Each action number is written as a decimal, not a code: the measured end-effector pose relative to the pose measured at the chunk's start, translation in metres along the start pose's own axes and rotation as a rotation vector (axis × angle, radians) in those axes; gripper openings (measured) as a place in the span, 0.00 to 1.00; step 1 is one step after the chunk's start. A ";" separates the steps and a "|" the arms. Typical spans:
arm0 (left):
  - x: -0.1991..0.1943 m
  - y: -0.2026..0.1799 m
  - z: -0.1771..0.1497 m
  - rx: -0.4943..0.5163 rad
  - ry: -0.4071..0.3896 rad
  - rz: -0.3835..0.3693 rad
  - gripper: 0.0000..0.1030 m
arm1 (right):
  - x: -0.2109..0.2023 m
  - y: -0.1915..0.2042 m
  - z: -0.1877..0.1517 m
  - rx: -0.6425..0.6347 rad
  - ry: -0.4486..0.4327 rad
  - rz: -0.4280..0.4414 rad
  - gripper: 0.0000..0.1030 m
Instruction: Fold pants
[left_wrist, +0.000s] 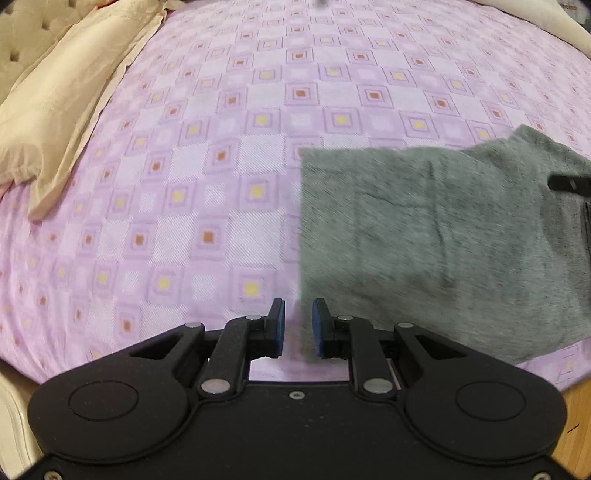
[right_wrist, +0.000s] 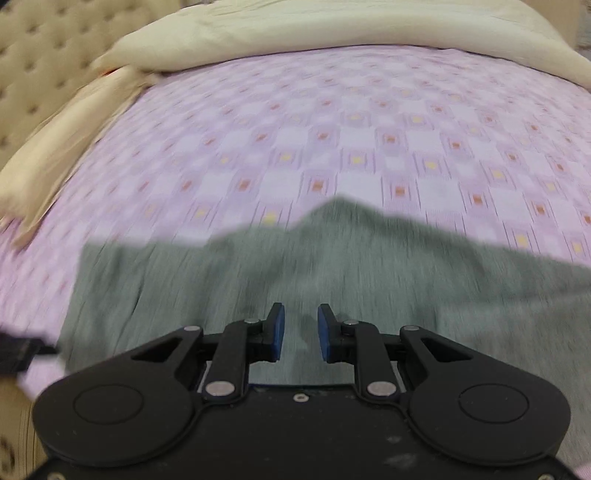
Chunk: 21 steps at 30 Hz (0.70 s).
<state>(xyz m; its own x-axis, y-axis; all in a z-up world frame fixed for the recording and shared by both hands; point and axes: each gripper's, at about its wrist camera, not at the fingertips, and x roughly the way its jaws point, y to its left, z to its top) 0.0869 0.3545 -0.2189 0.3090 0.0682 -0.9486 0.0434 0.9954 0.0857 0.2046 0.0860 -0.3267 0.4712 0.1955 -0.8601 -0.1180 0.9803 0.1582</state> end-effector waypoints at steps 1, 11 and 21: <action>0.003 0.004 0.002 0.005 -0.001 -0.004 0.25 | 0.007 0.002 0.006 0.004 -0.003 -0.020 0.20; 0.022 0.019 0.018 0.011 -0.028 -0.153 0.39 | 0.002 0.005 -0.061 0.066 0.162 -0.083 0.19; 0.052 0.020 0.017 0.026 0.018 -0.214 0.54 | -0.015 0.021 -0.100 0.052 0.178 -0.114 0.19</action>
<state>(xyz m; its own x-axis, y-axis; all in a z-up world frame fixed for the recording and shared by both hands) 0.1202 0.3769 -0.2618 0.2735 -0.1433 -0.9511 0.1305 0.9852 -0.1109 0.1080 0.1015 -0.3589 0.3163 0.0799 -0.9453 -0.0257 0.9968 0.0757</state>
